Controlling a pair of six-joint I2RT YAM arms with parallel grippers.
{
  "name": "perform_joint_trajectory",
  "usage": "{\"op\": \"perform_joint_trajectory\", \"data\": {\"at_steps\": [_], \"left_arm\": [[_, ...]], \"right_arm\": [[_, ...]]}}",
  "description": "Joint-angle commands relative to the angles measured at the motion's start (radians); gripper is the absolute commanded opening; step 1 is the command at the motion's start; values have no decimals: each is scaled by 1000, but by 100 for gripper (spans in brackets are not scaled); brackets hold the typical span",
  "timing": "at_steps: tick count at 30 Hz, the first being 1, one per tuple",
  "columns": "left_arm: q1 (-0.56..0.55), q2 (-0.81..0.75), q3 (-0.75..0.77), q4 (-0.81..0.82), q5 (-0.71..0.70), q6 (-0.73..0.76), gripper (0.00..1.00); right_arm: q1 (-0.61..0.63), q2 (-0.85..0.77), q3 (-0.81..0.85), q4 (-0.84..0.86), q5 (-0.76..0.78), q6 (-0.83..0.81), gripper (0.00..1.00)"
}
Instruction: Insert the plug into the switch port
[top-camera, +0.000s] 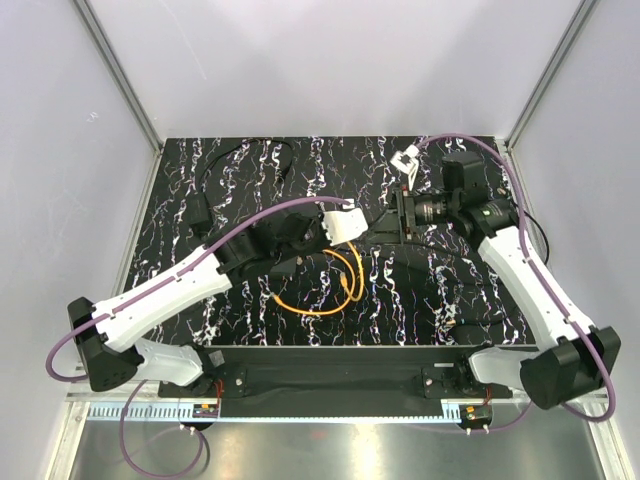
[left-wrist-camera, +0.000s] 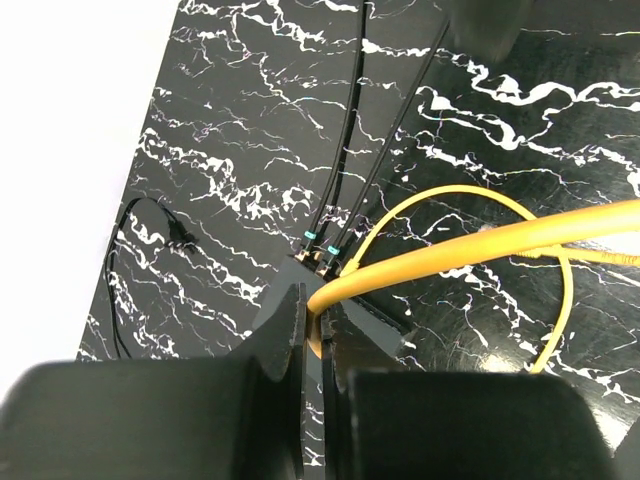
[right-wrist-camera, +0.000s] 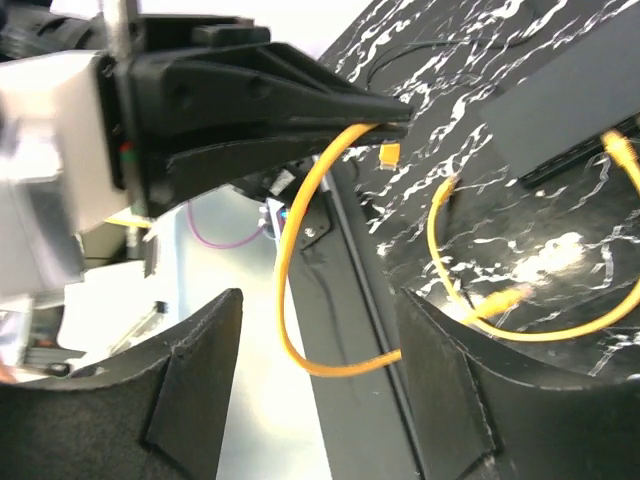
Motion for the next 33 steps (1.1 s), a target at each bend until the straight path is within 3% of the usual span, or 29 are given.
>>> {"op": "perform_joint_trajectory", "data": {"at_steps": [1,8,13,16,17,20,23,24,27,28,30,33], "left_arm": [[-6,13,45,47,-37,-12,0],[-6,31,62,47,-33,-21,0],[-6,53,85,26,-40,-49,0],[-6,65,105,7,-43,-70,0],[-6,63,110,6,-42,-78,0],[-6,59,110,-6,-34,-87,0],[13,8,91,-19,9,-142,25],[63,-42,70,-22,123,-171,40],[246,-151,0,33,497,-289,54],[282,-226,-65,67,557,-317,65],[353,-281,-120,134,729,-361,70],[407,-331,-179,173,857,-455,73]], "right_arm": [[31,22,5,105,-45,120,68],[80,58,-21,115,-32,120,63],[100,59,-59,143,-48,146,51],[100,62,-59,146,-57,146,28],[100,61,-58,149,-62,146,14],[100,58,-61,149,-83,125,0],[100,49,-55,137,-124,80,0],[100,46,-46,123,-137,16,0],[98,44,19,73,-175,-110,0],[100,45,37,60,-193,-136,0],[98,55,92,34,-207,-191,0],[100,72,155,-6,-255,-238,0]]}}
